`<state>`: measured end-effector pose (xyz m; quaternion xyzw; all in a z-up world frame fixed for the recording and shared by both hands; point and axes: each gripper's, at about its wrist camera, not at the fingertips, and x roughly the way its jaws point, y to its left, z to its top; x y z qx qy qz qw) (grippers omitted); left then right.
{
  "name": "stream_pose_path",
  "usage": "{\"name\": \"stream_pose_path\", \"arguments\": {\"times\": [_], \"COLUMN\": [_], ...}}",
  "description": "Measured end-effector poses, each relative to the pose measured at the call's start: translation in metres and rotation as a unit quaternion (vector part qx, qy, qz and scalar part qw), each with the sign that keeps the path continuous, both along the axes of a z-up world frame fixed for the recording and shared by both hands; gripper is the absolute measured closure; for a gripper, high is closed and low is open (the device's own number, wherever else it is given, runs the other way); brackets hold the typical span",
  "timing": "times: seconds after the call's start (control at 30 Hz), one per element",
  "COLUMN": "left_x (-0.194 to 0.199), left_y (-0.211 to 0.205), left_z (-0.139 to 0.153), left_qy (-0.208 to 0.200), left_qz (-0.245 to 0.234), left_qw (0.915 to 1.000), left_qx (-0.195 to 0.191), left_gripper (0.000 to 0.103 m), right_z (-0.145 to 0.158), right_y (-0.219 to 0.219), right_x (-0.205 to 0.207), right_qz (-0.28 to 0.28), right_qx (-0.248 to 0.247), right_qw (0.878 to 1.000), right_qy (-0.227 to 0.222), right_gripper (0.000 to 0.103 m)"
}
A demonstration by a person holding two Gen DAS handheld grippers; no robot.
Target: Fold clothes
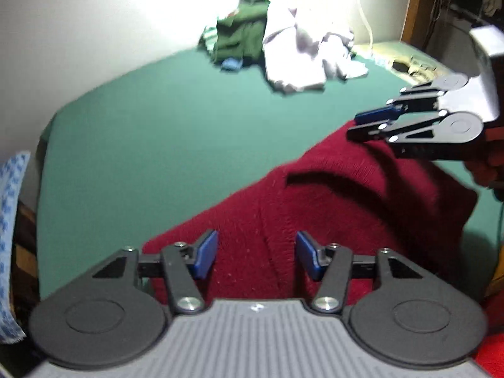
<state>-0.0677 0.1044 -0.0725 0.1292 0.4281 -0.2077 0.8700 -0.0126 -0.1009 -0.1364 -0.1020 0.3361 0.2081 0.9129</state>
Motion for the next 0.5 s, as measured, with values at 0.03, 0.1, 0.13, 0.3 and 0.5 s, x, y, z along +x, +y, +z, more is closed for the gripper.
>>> {"name": "stream_pose_path", "arguments": {"times": [0.03, 0.1, 0.13, 0.3, 0.5], "left_x": [-0.001, -0.010, -0.016, -0.020, -0.039], "left_y": [-0.001, -0.003, -0.005, -0.014, -0.009], "left_z": [-0.006, -0.013, -0.017, -0.012, 0.002], "left_qy": [0.002, -0.004, -0.009, -0.023, -0.026], "left_qz": [-0.001, -0.017, -0.026, -0.031, -0.014], "left_qw": [1.0000, 0.9997, 0.9993, 0.9981, 0.9993], "left_qx": [0.006, 0.018, 0.025, 0.048, 0.022], "left_gripper": [0.041, 0.026, 0.023, 0.027, 0.025], "right_z": [-0.002, -0.004, -0.004, 0.014, 0.021], "right_y": [-0.001, -0.006, -0.008, -0.016, -0.019], "right_x": [-0.001, -0.007, -0.008, -0.009, -0.051], "right_qz": [0.002, 0.006, 0.008, 0.008, 0.035], "right_qx": [-0.002, -0.003, -0.002, 0.025, 0.027], "right_qw": [1.000, 1.000, 1.000, 0.999, 0.998], "right_qy": [0.006, 0.013, 0.015, 0.019, 0.039], "right_gripper": [0.077, 0.077, 0.077, 0.077, 0.077]}}
